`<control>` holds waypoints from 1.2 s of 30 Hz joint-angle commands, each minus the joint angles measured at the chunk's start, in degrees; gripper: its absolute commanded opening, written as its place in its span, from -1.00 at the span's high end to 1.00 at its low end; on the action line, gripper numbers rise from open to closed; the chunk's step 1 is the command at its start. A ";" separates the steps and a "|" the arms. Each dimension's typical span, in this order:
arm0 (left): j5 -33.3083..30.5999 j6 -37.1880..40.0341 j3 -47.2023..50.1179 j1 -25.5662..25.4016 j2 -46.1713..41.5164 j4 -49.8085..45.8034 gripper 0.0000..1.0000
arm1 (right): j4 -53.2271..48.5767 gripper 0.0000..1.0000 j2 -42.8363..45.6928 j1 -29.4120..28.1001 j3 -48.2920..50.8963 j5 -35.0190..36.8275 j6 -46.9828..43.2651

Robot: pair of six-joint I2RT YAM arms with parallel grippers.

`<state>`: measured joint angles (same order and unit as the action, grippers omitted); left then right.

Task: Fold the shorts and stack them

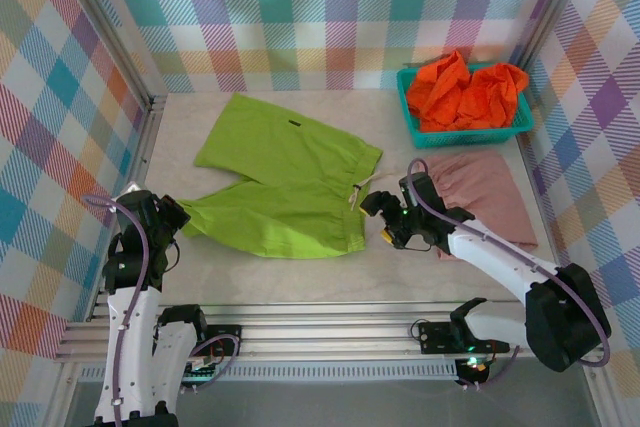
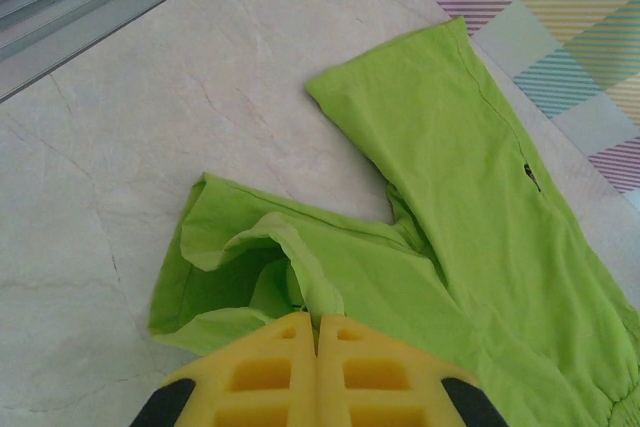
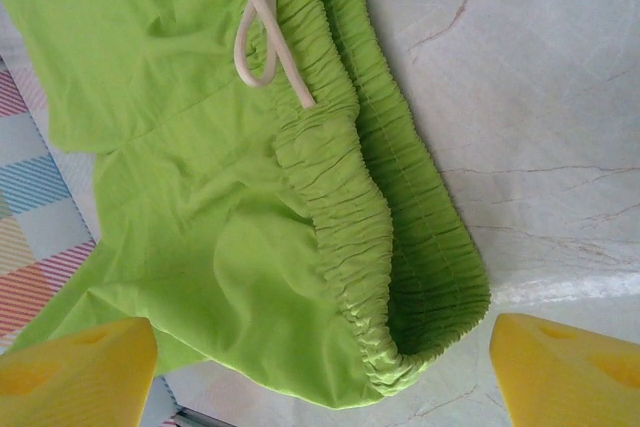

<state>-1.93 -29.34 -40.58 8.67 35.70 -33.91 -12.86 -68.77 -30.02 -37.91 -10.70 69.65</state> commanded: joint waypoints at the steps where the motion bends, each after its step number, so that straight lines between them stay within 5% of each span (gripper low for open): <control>1: 0.58 -0.37 0.68 0.02 -0.71 1.22 1.00 | 1.31 -0.72 -0.31 -0.69 0.80 1.54 2.36; 26: 0.50 -0.54 1.11 -0.01 -0.90 1.22 1.00 | 0.29 -0.57 -3.08 -1.98 -0.03 1.87 7.64; 36: 0.59 -0.69 1.40 -0.03 -1.34 0.95 1.00 | -2.46 -0.40 -6.99 -9.57 -0.46 2.41 13.77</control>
<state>-1.96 -29.34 -39.88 8.67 35.24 -33.91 -14.61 -74.46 -37.98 -37.91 -8.93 80.27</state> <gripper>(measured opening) 0.048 0.705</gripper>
